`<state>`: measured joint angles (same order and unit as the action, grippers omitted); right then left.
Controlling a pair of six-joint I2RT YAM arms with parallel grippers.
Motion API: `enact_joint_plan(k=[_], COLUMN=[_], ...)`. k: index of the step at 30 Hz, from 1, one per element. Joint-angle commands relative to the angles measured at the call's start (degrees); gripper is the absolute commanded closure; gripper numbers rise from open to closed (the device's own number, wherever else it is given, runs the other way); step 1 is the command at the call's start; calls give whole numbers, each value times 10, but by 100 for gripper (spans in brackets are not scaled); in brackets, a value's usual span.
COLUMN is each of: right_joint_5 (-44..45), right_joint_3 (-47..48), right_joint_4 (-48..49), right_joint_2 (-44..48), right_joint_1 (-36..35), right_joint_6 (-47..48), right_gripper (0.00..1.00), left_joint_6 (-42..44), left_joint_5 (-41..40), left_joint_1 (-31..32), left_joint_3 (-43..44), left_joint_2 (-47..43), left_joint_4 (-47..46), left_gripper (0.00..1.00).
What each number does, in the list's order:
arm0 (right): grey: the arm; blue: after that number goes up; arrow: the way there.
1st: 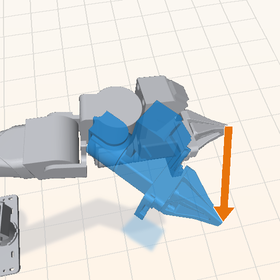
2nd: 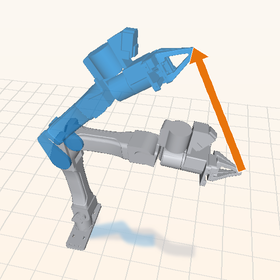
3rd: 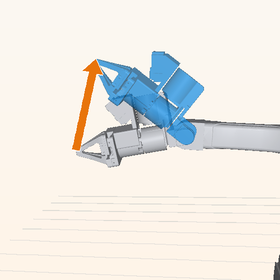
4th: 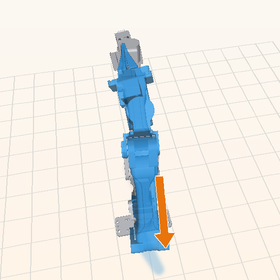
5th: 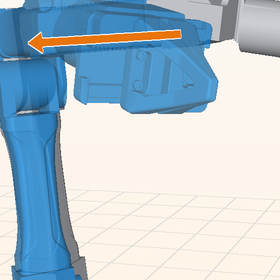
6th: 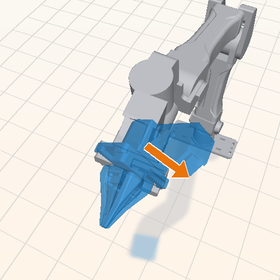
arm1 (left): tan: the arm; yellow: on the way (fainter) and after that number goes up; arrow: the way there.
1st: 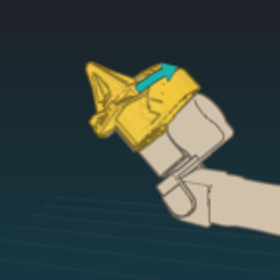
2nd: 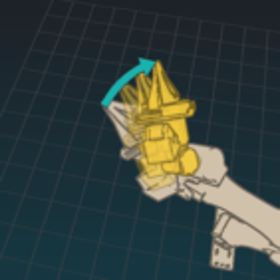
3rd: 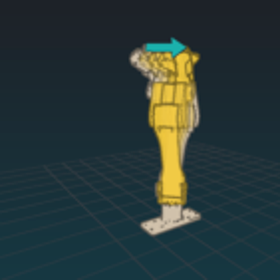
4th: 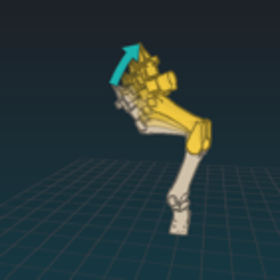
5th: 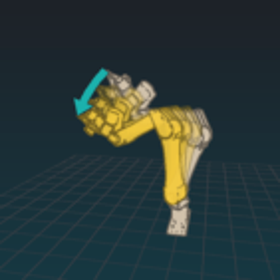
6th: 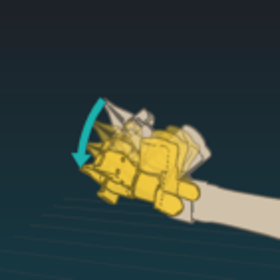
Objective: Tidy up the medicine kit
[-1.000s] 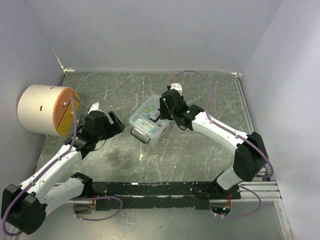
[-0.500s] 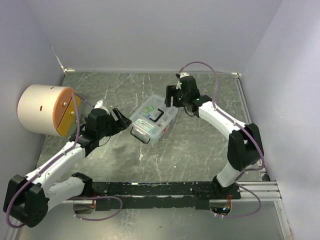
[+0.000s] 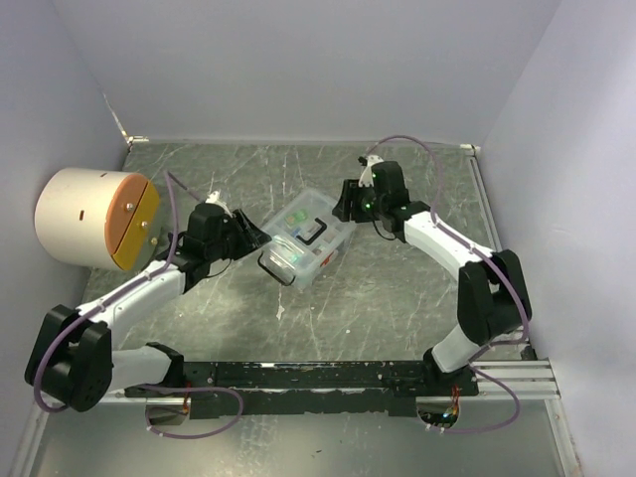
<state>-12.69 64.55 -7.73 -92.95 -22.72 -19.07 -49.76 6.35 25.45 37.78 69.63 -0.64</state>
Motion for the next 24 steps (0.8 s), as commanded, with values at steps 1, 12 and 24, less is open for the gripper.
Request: enact_joint_plan(k=[1,12,24], right_joint_5=[-43,-73,128], right_joint_3=[-64,-232,-233], right_joint_4=[-28,9,-68], right_joint_2=[40,174,230], right_joint_1=[0,-20,-91], right_joint_6=[-29,-144,-202], right_gripper=[52,62,60], left_joint_6=[13,91,145], left_joint_5=[7,78,11], left_joint_1=[0,0,-1], left_joint_3=[26,113,202], left_joint_2=[29,160,209], left_joint_4=[-23,-34,17], left_gripper=[49,60,50])
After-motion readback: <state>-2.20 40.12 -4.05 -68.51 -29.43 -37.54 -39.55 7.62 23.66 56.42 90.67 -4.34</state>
